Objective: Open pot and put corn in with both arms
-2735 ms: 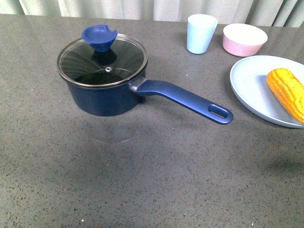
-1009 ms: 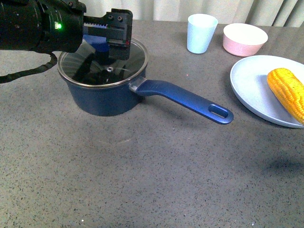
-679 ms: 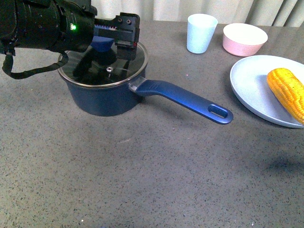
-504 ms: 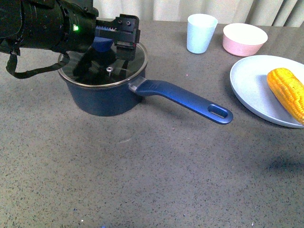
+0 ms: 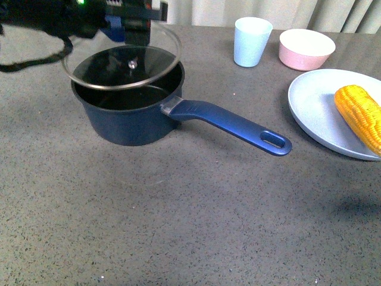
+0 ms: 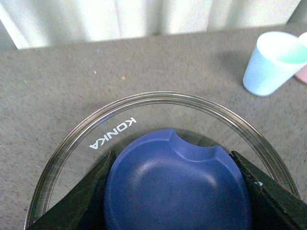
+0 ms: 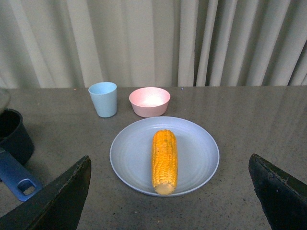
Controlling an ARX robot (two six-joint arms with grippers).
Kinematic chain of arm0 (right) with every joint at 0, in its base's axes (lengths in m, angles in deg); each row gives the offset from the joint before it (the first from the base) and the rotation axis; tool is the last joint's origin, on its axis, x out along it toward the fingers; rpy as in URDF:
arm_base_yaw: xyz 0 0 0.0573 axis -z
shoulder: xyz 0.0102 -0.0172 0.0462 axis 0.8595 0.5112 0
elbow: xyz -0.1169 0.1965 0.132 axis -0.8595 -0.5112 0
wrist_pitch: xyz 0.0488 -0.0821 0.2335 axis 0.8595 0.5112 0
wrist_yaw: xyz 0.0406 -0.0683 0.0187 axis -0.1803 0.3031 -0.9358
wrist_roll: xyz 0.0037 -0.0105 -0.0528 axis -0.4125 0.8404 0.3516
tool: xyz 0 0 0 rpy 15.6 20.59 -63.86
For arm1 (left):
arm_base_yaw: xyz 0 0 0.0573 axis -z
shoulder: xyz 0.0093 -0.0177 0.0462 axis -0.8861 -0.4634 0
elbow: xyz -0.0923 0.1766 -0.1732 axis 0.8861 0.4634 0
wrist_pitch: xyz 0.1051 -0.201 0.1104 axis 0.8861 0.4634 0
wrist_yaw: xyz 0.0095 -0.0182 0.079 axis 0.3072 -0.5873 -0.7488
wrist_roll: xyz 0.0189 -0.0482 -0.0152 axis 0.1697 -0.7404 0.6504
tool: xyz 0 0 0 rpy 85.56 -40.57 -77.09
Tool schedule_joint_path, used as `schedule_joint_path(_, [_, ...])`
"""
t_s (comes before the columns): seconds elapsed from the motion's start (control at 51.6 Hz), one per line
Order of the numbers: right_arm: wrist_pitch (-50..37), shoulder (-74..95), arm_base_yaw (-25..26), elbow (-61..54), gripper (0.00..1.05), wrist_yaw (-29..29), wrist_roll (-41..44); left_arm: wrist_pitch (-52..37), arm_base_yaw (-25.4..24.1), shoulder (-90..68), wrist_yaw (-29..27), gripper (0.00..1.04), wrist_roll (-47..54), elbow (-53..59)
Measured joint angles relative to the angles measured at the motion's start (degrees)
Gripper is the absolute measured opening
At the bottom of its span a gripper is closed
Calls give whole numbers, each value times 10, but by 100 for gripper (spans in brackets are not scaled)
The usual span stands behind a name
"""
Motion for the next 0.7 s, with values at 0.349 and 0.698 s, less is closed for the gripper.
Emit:
schedule_joint_path(0.349, [0,0,0,0,96,0,0,-49,-147,65,-41,61,-13,76])
schedule_joint_path(0.698, [0,0,0,0,96,0,0,-128,-212,21,-53,61,-23,159])
